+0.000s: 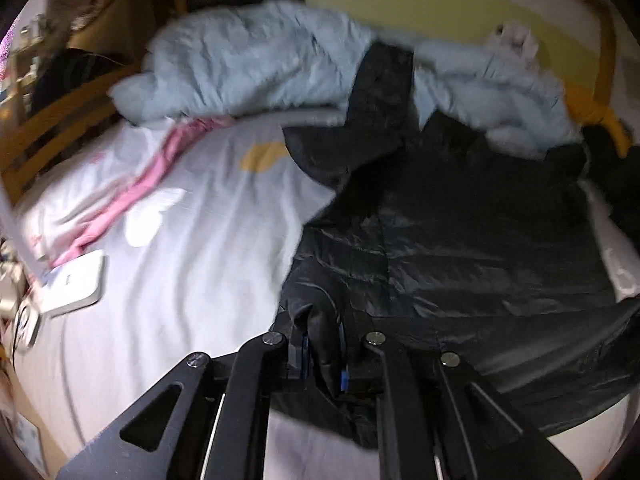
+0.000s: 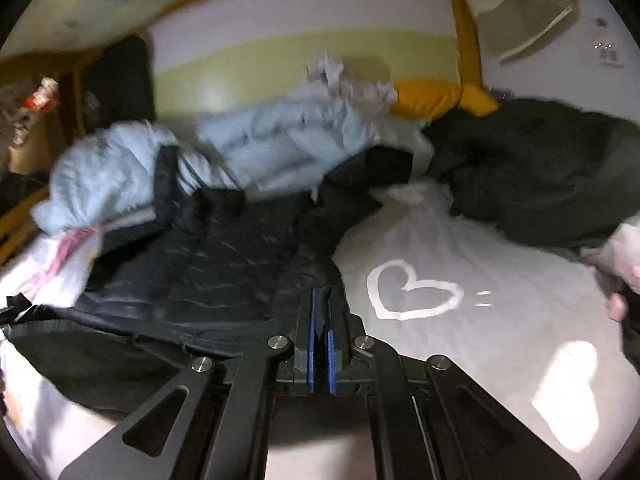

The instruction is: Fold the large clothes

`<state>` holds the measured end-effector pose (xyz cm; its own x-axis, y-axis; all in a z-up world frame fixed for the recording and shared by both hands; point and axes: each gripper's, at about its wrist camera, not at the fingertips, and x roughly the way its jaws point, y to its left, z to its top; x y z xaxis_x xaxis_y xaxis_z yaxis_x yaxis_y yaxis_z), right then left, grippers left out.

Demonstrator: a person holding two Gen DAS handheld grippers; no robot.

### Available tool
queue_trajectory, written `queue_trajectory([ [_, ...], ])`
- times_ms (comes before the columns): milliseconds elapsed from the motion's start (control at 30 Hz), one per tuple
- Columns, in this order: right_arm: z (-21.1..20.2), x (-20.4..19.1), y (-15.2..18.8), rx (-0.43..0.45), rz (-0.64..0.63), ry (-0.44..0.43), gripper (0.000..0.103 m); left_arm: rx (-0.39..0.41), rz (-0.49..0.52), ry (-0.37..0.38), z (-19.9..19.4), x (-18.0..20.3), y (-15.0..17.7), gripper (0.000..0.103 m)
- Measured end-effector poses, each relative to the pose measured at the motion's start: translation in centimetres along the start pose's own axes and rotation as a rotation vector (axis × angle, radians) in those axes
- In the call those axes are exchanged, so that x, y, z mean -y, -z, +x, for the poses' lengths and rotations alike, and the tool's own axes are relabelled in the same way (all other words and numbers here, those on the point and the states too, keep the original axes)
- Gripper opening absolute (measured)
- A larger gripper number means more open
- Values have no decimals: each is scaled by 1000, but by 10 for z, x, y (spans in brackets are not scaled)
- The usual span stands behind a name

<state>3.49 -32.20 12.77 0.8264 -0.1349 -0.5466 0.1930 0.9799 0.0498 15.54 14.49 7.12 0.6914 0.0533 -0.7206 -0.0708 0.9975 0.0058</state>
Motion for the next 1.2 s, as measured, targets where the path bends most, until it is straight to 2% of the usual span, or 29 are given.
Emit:
queue_trajectory([
  [67,45,-4,2,-68,-21,24,5,-56,21,-18,30,5,-2,10],
  [200,96,-4,28,-179,-49,44,5,-104,50,-44,66,13,13,14],
  [333,112,2,38,-218,-41,25,5,-71,75,-51,70,17,17,18],
  [367,111,2,40,-216,-42,22,5,-49,80,-57,66,18,17,22],
  [433,110,3,40,-204,-43,22,5,6,95,-98,56,17,16,44],
  [467,108,5,40,-188,-38,23,5,33,103,-135,51,17,17,65],
  [500,104,5,40,-175,-31,21,5,60,114,-185,44,18,17,74],
  [567,95,8,37,-152,-14,11,8,97,120,-212,33,14,16,74],
  [600,89,9,36,-143,-8,4,11,109,113,-199,27,13,16,76],
  [700,67,9,31,-89,-13,10,31,176,66,-103,-2,8,15,80],
  [767,47,6,27,-28,-24,23,70,237,54,-43,-23,10,16,83],
  [833,28,2,22,42,-26,22,83,315,66,-4,-43,18,19,87],
  [900,10,-5,18,97,-29,-14,85,376,101,-15,-57,31,25,91],
  [933,6,-8,17,102,-32,-34,85,387,131,3,-60,37,25,91],
  [1000,3,-18,19,90,-47,-100,86,374,223,88,-61,57,32,91],
  [1100,15,-45,26,-2,-122,-207,86,307,339,213,-54,89,48,91],
  [1200,32,-76,44,-101,-247,-242,86,271,427,253,-46,117,64,91],
])
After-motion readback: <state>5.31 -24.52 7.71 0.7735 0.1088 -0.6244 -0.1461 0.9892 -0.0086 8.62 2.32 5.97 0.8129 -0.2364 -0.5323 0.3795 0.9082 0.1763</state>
